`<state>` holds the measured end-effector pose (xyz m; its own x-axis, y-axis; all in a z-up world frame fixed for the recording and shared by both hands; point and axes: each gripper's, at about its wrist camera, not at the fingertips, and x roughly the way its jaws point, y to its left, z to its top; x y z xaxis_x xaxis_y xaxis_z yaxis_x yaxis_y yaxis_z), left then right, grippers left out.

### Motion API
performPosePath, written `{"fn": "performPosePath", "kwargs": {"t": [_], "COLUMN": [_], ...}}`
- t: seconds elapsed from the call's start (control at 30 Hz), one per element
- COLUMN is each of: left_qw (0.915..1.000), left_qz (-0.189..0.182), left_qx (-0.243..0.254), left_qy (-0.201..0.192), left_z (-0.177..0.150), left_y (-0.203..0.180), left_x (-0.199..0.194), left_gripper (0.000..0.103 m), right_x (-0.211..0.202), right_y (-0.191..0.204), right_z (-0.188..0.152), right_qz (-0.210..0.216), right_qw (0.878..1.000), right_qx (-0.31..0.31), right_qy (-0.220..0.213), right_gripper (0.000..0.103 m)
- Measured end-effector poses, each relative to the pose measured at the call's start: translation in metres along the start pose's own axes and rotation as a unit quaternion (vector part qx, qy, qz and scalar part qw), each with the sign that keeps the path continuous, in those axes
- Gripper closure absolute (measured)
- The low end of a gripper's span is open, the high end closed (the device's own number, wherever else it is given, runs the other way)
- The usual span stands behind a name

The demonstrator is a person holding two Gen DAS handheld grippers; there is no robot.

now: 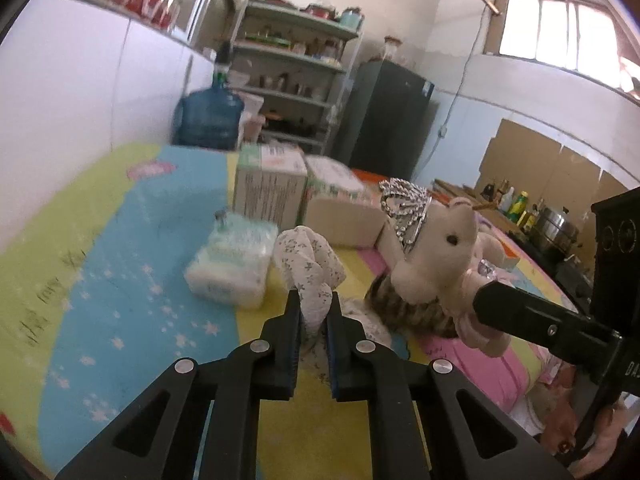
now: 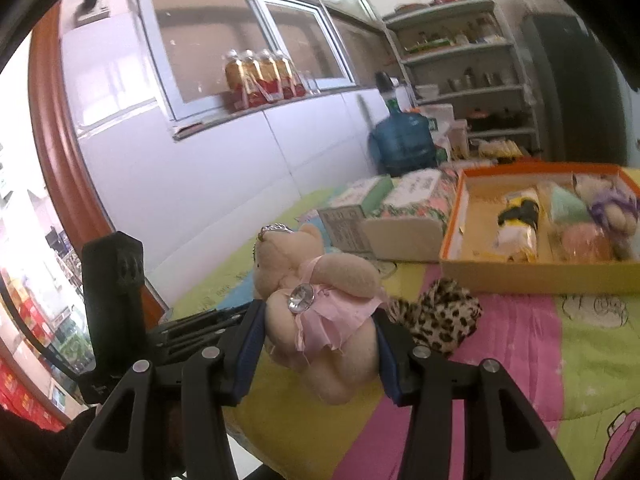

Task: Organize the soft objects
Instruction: 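Grasp the white patterned scrunchie with the rolled left tool, then lift the pink-dressed bear with the right tool while the left tool lifts the scrunchie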

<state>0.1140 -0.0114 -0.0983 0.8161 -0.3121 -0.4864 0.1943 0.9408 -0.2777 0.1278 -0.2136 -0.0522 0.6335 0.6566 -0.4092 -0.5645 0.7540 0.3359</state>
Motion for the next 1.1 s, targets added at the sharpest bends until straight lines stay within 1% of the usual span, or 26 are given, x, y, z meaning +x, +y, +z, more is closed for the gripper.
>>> {"fn": "performPosePath", "kwargs": {"t": [0.1,0.13,0.27,0.33,0.43,0.53,0.63,0.7,0.77,0.83,0.87,0.9,0.93,0.97,1.0,1.1], "left_qw": [0.9999,0.9998,0.9997,0.9996,0.9994,0.9992,0.9991,0.9991,0.9991,0.9992,0.9992,0.9992,0.9992,0.9992,0.9992,0.9992], "left_qz": [-0.002,-0.001,0.003,0.006,0.007,0.002,-0.004,-0.008,-0.01,-0.011,-0.011,-0.01,-0.008,-0.007,-0.007,-0.002], "left_qx": [-0.003,-0.003,-0.011,-0.016,-0.02,-0.02,-0.019,-0.015,-0.011,-0.009,-0.011,-0.012,-0.014,-0.017,-0.018,-0.022], "left_qy": [-0.015,-0.018,-0.02,-0.023,-0.026,-0.034,-0.038,-0.039,-0.038,-0.037,-0.036,-0.036,-0.035,-0.035,-0.034,-0.034], "left_z": [0.007,0.009,0.01,0.01,0.011,0.014,0.016,0.017,0.018,0.018,0.018,0.018,0.017,0.017,0.017,0.016], "left_y": [0.003,0.004,0.01,0.014,0.016,0.016,0.013,0.009,0.006,0.004,0.005,0.005,0.007,0.007,0.009,0.013], "left_x": [-0.009,-0.011,-0.015,-0.017,-0.022,-0.026,-0.028,-0.029,-0.028,-0.028,-0.026,-0.027,-0.026,-0.027,-0.027,-0.027], "left_gripper": [0.092,0.092,0.092,0.092,0.092,0.092,0.092,0.092,0.092,0.092,0.092,0.092,0.092,0.092,0.092,0.092], "right_x": [-0.008,-0.009,0.005,0.008,0.0,-0.013,-0.021,-0.024,-0.022,-0.013,-0.009,-0.007,-0.004,0.0,0.003,0.01], "right_y": [0.002,0.001,-0.004,-0.01,-0.017,-0.018,-0.02,-0.022,-0.023,-0.024,-0.023,-0.023,-0.021,-0.019,-0.017,-0.017], "right_z": [0.005,0.007,0.004,0.0,0.004,0.01,0.013,0.014,0.013,0.011,0.008,0.005,0.001,-0.002,-0.004,-0.01], "right_qz": [0.005,0.007,-0.017,-0.017,-0.012,-0.011,-0.018,-0.022,-0.027,-0.014,-0.011,-0.014,-0.022,-0.033,-0.04,-0.053], "right_qw": [1.0,1.0,1.0,1.0,1.0,0.999,0.999,0.999,0.999,1.0,1.0,1.0,0.999,0.999,0.998,0.996], "right_qx": [-0.001,-0.002,-0.004,0.008,0.022,0.024,0.021,0.019,0.015,0.01,0.007,0.005,-0.002,-0.012,-0.022,-0.037], "right_qy": [-0.022,-0.023,0.005,0.007,-0.011,-0.033,-0.042,-0.043,-0.031,0.0,0.013,0.02,0.028,0.037,0.043,0.065], "right_gripper": [0.051,0.05,0.05,0.051,0.051,0.051,0.06,0.079,0.08,0.08,0.076,0.062,0.051,0.031,0.026,0.026]}}
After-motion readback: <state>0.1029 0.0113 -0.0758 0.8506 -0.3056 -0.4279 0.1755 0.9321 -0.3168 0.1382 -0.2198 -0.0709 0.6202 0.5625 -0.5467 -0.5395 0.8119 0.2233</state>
